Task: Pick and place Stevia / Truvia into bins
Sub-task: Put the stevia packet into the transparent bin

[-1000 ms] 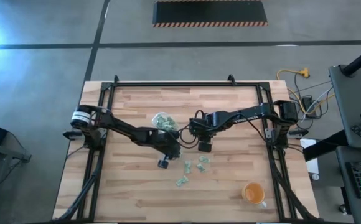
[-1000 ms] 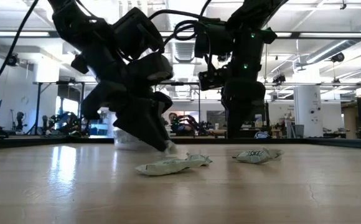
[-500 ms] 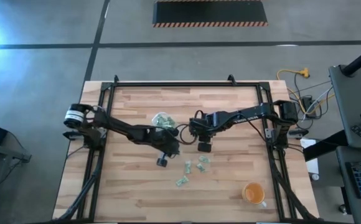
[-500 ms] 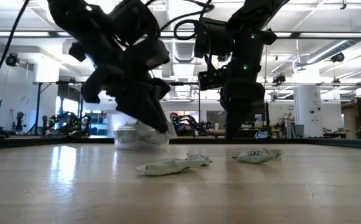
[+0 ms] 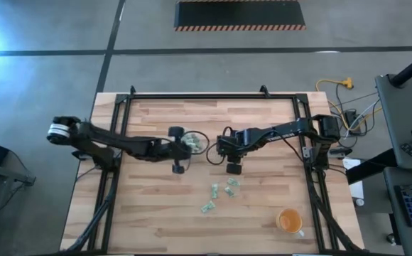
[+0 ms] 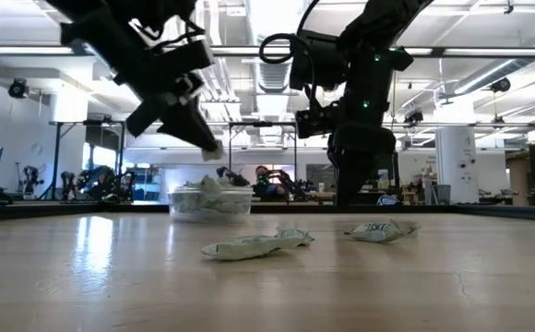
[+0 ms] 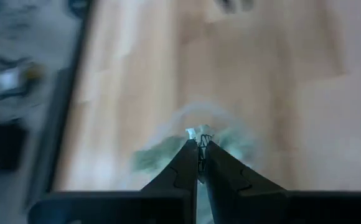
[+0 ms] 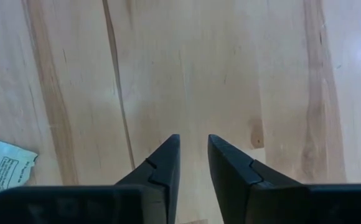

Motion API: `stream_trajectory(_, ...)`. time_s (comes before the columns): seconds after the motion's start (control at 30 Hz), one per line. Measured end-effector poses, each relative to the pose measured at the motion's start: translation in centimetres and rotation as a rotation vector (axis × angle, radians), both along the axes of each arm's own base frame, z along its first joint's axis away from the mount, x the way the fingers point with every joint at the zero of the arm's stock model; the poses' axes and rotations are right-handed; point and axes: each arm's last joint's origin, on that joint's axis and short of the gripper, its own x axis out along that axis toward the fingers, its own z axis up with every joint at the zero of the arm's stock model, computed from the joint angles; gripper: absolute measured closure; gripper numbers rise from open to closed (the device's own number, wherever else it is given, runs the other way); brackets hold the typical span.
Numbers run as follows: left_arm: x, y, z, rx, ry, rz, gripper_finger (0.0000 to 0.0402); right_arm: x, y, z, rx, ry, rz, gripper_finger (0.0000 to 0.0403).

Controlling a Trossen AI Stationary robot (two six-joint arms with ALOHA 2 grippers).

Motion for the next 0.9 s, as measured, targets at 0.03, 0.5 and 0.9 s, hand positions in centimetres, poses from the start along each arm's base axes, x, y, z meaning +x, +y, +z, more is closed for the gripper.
stream_trajectory(0.03,-0.5,0.2,0.0,0.029,-0.008,0.032,0.0398,0.0,0.0,0.0,0.000,-0.001,0.000,0.0329)
stream_trajectory(0.5,-3.4,2.7,-2.3,0.049,-0.079,0.097,0.0398,0.2,0.0,0.0,-0.005,-0.031,0.011,0.0333)
stream_trajectory(0.9,-3.3,3.8,-3.3,-0.047,-0.043,0.083,0.0320,0.2,0.0,-0.2,-0.008,-0.034,0.021,0.0329)
